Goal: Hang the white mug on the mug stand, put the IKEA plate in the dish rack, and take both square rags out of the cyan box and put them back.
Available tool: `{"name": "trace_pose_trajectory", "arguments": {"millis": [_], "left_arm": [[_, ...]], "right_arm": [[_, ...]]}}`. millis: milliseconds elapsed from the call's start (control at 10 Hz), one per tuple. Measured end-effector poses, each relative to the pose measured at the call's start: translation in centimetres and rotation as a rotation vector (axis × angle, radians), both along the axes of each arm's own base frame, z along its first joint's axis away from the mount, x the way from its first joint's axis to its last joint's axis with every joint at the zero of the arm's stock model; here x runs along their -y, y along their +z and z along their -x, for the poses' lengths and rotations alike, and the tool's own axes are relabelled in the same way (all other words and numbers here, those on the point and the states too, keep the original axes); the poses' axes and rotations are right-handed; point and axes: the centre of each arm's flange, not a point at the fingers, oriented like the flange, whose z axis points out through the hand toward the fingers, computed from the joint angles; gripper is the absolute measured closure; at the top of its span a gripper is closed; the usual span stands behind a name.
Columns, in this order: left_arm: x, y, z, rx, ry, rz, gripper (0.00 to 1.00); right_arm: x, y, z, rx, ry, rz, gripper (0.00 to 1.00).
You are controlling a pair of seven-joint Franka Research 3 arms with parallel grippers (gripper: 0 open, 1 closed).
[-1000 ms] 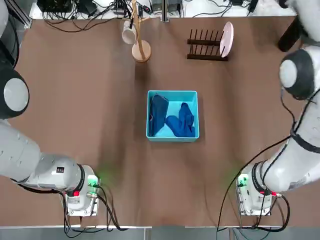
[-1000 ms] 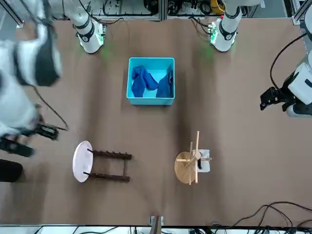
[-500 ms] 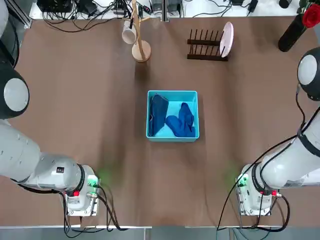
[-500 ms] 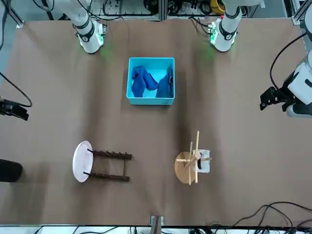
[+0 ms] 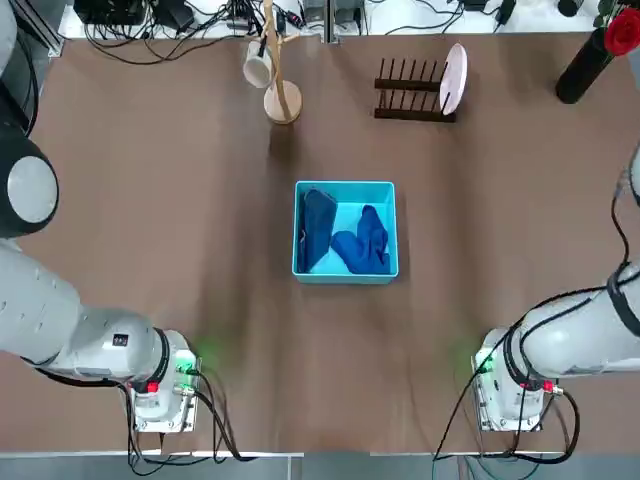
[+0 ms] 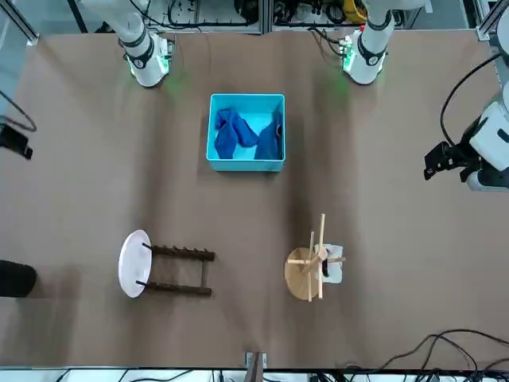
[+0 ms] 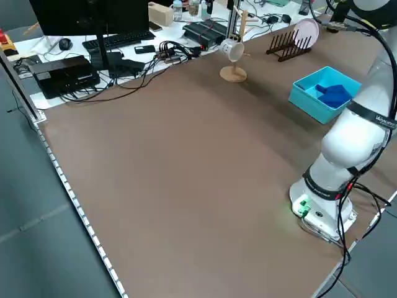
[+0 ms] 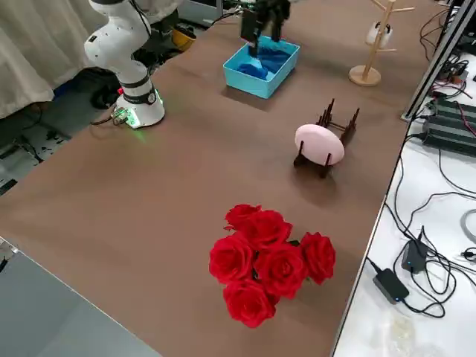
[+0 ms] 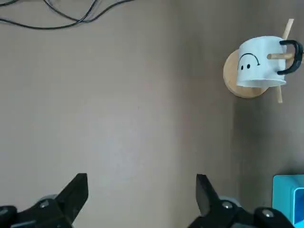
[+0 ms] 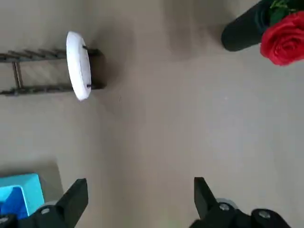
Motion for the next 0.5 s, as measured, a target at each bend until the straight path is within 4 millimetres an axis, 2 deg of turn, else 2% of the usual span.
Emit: {"name": "trace_pose_trajectory", "arguments": {"millis": [200,500], "left_arm": [[0.0,0.0,0.0,0.0,0.001,0.0,0.0],[-0.1,-0.1,0.1,-0.008,0.001,-0.001,0.0]], "right_arm": [[-0.4,0.2,2.2,-0.01,0.023,-0.009,0.01],[-0.9,-0.7,2.2,-0.02,0.034,-0.01,0.01]]}}
